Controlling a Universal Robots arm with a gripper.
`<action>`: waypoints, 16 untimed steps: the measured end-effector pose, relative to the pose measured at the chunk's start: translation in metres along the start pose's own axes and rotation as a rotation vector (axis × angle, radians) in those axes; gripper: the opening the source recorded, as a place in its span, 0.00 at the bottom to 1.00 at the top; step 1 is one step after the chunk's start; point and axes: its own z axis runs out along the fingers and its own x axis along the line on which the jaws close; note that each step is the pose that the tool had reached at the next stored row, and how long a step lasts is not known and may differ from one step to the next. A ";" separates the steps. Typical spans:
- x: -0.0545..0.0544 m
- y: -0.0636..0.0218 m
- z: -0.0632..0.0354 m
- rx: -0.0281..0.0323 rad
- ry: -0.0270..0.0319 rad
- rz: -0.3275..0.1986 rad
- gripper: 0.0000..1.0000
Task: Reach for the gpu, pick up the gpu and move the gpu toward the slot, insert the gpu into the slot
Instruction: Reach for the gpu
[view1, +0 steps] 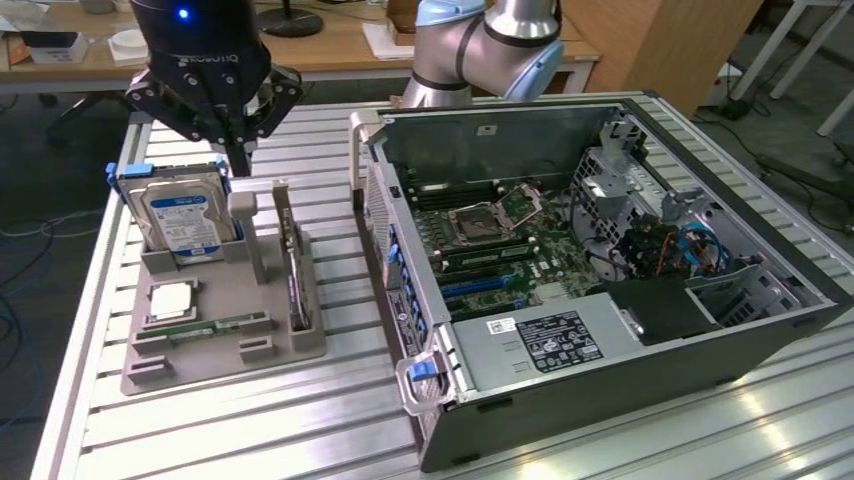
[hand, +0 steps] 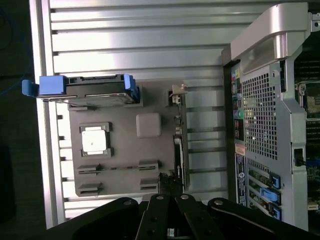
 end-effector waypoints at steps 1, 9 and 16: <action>0.001 -0.0003 0.0000 0.0000 0.0000 0.000 0.10; 0.010 -0.0023 -0.0002 0.0000 0.0000 0.000 0.10; 0.014 -0.0033 -0.0002 -0.0001 0.0000 0.000 0.10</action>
